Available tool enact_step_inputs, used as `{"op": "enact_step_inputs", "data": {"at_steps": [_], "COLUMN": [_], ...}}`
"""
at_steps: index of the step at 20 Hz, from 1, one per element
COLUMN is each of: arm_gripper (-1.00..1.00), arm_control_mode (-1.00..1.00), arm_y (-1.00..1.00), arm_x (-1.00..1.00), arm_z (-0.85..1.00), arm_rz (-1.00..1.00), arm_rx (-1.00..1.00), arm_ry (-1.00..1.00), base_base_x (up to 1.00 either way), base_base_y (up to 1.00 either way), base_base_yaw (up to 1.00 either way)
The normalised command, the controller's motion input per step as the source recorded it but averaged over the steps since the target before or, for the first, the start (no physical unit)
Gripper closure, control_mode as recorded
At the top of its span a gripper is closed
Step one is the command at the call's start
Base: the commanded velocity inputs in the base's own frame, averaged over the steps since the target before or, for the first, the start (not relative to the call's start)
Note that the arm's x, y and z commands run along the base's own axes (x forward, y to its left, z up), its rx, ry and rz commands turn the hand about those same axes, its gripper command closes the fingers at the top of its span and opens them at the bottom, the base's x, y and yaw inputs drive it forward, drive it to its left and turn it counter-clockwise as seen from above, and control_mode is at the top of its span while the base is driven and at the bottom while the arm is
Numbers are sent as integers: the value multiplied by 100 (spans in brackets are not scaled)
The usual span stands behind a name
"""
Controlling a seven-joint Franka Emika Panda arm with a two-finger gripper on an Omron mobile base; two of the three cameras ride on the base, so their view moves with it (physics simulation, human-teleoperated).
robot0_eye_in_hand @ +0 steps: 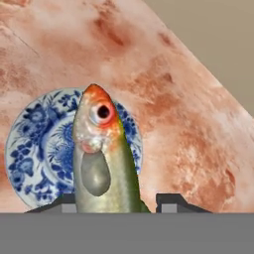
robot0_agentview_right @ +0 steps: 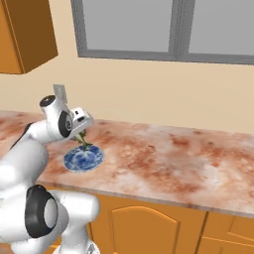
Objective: Place the fish on the counter behind the older fish on the same shelf of the fridge to maintain FIFO order. Close the fridge door when finished.
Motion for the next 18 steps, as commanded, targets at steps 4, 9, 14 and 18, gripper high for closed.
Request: {"op": "enact_step_inputs", "data": {"at_steps": [4, 9, 14, 18], "arm_gripper": [100, 100, 100, 100], "arm_control_mode": [-100, -100, -100, -100], "arm_y": [-29, -10, -16, -7], "arm_x": [-39, -77, -77, -24], "arm_z": [93, 35, -2, 0], "arm_rz": [0, 0, 0, 0], "arm_rx": [0, 0, 0, 0], "arm_ry": [-2, 0, -1, -3], "base_base_x": [0, 0, 0, 0], "base_base_y": [0, 0, 0, 0], "base_base_yaw": [0, 0, 0, 0]}}
